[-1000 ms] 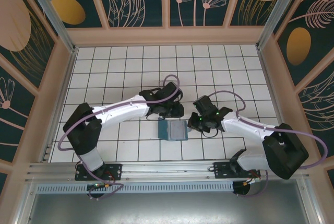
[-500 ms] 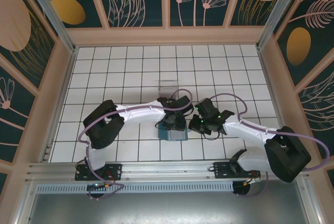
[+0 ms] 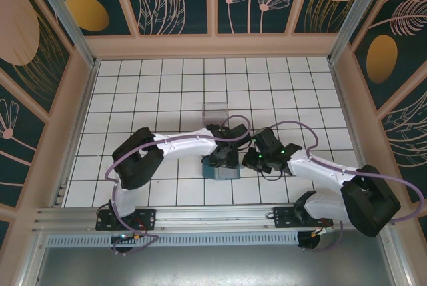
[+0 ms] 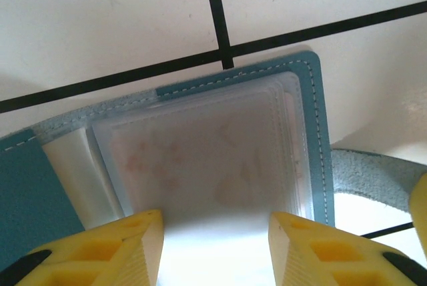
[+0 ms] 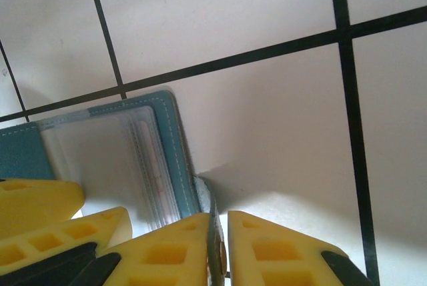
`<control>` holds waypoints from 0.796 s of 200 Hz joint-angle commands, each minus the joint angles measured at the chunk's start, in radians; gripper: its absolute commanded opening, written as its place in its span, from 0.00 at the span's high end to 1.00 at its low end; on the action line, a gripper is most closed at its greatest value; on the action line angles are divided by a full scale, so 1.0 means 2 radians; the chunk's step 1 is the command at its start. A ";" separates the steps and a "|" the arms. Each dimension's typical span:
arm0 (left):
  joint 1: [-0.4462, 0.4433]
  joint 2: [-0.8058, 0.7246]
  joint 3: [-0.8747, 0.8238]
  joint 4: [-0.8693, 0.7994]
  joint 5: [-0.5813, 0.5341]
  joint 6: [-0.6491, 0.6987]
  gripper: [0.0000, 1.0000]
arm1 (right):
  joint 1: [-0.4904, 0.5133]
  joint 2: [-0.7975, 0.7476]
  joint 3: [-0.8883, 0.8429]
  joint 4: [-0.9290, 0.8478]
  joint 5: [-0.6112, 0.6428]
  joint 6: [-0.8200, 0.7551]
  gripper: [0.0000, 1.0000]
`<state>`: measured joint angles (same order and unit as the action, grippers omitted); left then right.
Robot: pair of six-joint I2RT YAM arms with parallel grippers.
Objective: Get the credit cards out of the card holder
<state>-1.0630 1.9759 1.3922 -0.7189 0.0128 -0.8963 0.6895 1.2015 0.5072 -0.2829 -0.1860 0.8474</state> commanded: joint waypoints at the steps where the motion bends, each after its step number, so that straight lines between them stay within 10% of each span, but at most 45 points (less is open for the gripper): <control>1: -0.005 0.018 0.025 -0.013 -0.006 -0.004 0.51 | 0.005 -0.006 -0.013 0.007 -0.004 0.008 0.87; 118: -0.007 0.033 0.027 -0.030 -0.017 0.003 0.47 | 0.003 -0.015 -0.021 0.012 -0.005 0.011 0.90; 159: -0.007 0.026 0.008 -0.019 -0.024 0.002 0.61 | 0.004 -0.018 -0.017 0.004 -0.001 0.012 0.90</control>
<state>-1.0725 2.0151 1.4319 -0.7887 -0.0105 -0.8948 0.6758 1.1824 0.4805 -0.2646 -0.1928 0.8547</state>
